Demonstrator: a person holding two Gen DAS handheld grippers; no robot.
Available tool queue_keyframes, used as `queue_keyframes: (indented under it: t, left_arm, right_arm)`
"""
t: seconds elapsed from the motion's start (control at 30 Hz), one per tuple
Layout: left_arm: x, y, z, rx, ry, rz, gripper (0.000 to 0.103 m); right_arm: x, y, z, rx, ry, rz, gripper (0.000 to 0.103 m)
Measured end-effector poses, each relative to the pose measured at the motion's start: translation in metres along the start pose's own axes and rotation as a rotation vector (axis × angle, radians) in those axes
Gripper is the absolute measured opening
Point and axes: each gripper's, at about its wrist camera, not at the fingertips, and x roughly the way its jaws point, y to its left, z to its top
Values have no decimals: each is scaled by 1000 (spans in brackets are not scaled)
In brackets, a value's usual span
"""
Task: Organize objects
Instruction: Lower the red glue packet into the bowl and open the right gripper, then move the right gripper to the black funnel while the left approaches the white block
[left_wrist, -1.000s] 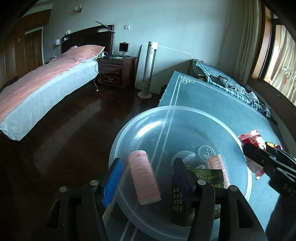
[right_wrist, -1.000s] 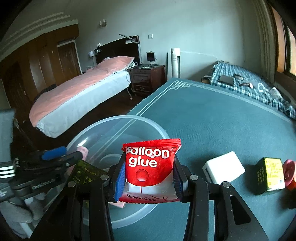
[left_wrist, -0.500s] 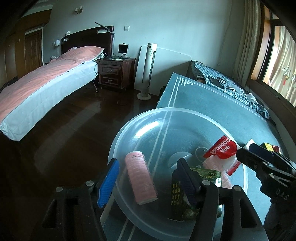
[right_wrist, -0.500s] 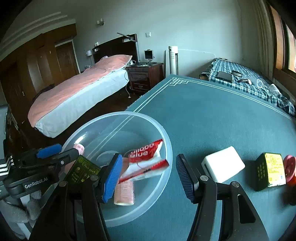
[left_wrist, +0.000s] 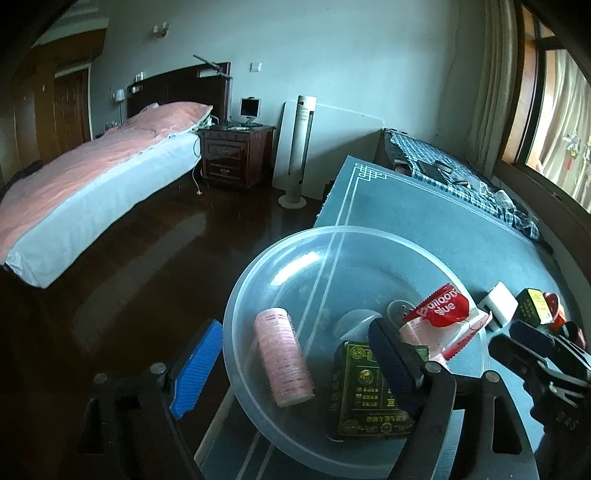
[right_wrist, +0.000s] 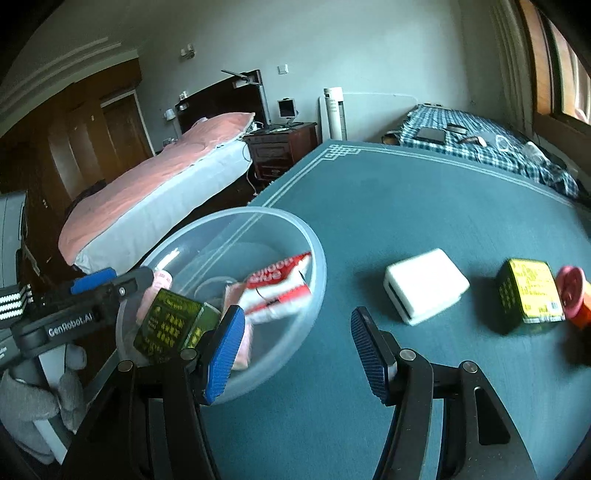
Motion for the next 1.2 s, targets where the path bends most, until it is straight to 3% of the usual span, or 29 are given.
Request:
queue_keyframes:
  t: [0.67,1.2]
  left_arm:
    - [-19,-40,-4,75,-13,-20,95]
    - [-24,-105,-13,186,8,-74,99]
  right_arm:
    - [-29,-57,-33,166,12,-27,62]
    - [-63,-114,-59,302,-15,-69,63]
